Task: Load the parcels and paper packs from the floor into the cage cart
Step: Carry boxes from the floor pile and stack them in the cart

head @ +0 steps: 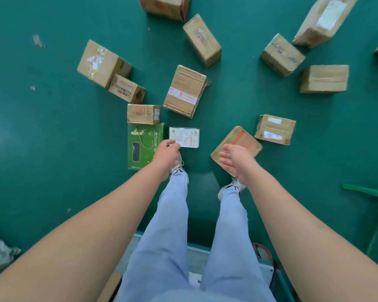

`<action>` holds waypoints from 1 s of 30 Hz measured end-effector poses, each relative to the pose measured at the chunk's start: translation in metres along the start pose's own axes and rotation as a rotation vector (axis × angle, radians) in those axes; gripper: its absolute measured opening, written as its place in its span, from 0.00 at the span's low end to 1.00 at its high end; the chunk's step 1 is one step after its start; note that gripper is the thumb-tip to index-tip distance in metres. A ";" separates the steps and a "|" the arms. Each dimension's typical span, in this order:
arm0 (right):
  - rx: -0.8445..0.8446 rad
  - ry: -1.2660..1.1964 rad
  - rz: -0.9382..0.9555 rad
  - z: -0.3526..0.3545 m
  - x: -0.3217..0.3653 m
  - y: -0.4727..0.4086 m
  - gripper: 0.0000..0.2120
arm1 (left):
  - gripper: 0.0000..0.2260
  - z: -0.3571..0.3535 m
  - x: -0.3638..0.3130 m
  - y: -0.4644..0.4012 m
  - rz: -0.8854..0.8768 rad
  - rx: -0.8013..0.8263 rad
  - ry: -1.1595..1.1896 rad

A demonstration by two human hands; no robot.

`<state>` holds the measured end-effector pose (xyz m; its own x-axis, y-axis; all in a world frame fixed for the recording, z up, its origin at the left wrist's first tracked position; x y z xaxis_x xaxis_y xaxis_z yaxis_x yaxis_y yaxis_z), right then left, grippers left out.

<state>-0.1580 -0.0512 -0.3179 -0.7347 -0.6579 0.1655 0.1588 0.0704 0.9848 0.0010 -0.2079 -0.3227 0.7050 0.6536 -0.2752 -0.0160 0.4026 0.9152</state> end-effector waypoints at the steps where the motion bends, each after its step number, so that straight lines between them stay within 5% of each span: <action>1: -0.001 0.011 -0.013 -0.013 0.001 -0.016 0.17 | 0.16 0.006 0.001 -0.023 0.007 -0.001 -0.010; 18: 0.013 0.059 -0.051 -0.154 0.016 -0.335 0.15 | 0.24 0.011 -0.003 -0.405 -0.036 0.017 -0.209; 26: 0.031 0.049 0.089 -0.189 0.032 -0.443 0.30 | 0.34 0.000 -0.027 -0.518 -0.135 -0.083 -0.319; 30: 0.049 -0.020 0.065 -0.206 0.034 -0.465 0.34 | 0.24 -0.008 -0.025 -0.539 -0.090 0.001 -0.221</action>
<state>-0.1212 -0.2613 -0.7814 -0.7372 -0.6355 0.2293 0.1744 0.1489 0.9734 -0.0132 -0.4363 -0.8114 0.8415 0.4591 -0.2848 0.0545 0.4524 0.8902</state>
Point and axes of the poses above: each hand's wrist, its own y-axis away from the middle knuckle, its own z-axis out of the back of the hand, x = y × z, the point moved 5 cm from there along -y, towards the middle knuckle
